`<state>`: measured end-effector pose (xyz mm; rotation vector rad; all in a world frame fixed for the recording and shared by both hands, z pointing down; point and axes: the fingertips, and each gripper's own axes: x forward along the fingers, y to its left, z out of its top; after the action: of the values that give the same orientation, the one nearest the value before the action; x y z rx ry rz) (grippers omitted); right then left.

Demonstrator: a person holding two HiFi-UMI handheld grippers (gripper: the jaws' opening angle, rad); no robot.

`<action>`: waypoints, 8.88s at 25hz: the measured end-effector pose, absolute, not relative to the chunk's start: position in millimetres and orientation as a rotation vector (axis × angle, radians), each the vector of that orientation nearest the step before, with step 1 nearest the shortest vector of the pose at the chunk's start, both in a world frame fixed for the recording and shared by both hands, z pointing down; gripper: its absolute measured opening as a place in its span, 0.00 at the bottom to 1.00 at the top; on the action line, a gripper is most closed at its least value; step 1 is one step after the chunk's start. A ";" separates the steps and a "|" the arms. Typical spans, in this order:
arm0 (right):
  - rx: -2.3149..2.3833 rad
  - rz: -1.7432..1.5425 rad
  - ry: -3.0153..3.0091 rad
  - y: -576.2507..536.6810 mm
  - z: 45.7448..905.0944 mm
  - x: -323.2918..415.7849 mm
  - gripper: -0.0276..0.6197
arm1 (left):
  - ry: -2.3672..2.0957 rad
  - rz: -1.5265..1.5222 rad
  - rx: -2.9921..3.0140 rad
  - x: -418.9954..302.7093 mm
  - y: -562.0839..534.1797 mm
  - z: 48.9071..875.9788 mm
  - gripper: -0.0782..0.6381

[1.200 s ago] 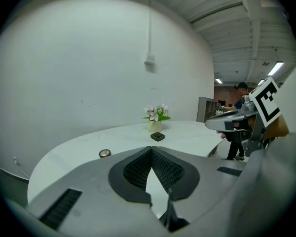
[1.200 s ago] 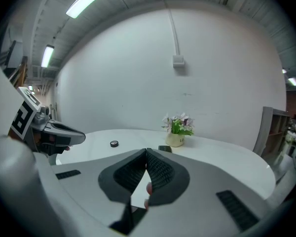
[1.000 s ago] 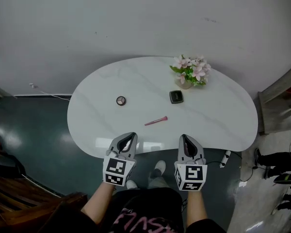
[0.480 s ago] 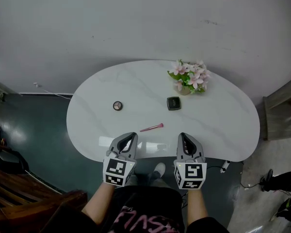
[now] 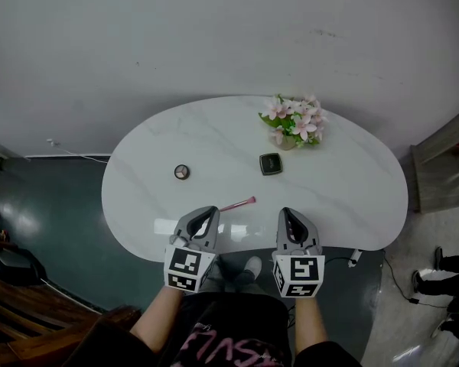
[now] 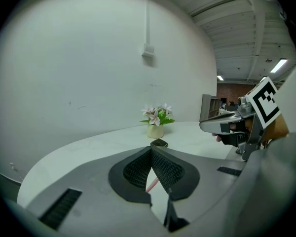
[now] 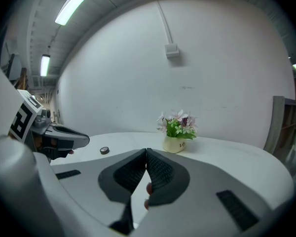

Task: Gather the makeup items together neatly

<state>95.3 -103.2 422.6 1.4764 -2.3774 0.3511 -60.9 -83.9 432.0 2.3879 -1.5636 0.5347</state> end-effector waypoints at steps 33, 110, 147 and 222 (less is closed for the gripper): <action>1.411 0.549 -2.222 -94.4 501.8 68.2 0.14 | -1.297 0.668 2.354 -64.0 -90.5 510.0 0.13; 1.447 0.652 -2.183 -100.5 530.8 89.0 0.14 | -0.520 1.457 2.387 -13.5 -120.0 584.6 0.18; 1.452 0.671 -2.135 -120.8 537.7 84.5 0.14 | -0.415 1.656 2.466 -44.6 -201.0 592.5 0.18; 1.353 0.360 -2.372 -93.9 441.9 47.5 0.14 | -1.367 0.762 2.469 -82.2 -93.5 470.1 0.12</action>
<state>47.5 -93.9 441.9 1.3527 -2.3723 0.3596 -82.2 -93.5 470.1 2.4689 -1.3672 0.7623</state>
